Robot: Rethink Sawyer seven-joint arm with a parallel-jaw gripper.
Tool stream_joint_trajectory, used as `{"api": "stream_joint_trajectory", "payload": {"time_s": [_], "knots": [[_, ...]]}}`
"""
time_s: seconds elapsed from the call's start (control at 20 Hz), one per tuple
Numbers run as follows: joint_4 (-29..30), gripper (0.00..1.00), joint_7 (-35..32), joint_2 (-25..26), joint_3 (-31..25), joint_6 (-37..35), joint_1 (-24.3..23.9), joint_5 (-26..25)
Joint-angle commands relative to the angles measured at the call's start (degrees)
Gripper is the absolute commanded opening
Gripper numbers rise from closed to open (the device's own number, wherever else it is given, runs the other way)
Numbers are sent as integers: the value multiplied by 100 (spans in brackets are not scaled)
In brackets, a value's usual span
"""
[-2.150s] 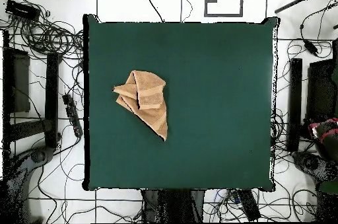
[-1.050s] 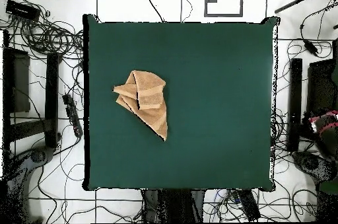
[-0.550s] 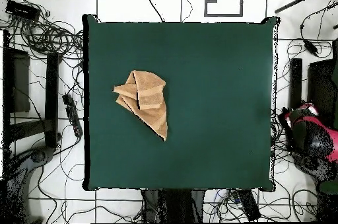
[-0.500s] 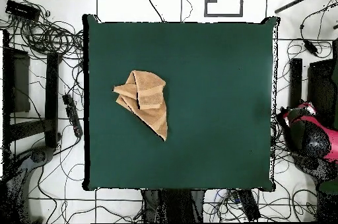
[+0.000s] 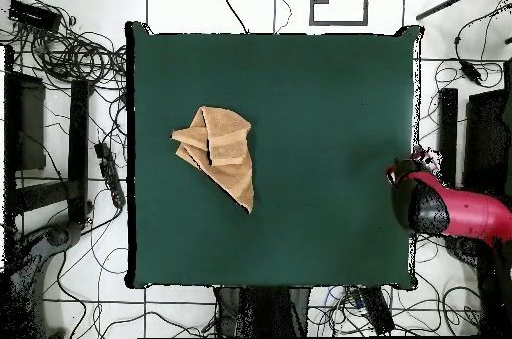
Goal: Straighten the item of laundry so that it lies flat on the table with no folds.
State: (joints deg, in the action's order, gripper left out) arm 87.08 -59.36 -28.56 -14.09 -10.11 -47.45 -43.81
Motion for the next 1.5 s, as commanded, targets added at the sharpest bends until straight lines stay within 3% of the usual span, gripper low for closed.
{"api": "stream_joint_trajectory", "payload": {"time_s": [0.05, 0.95, 1.5], "knots": [[737, 100, -2219, 324, 708, 563, 781, 550], [1364, 100, -3014, 355, 1488, 1107, 2322, 2088], [1711, 100, -3369, 185, 1859, 1089, 3280, 3043]]}}
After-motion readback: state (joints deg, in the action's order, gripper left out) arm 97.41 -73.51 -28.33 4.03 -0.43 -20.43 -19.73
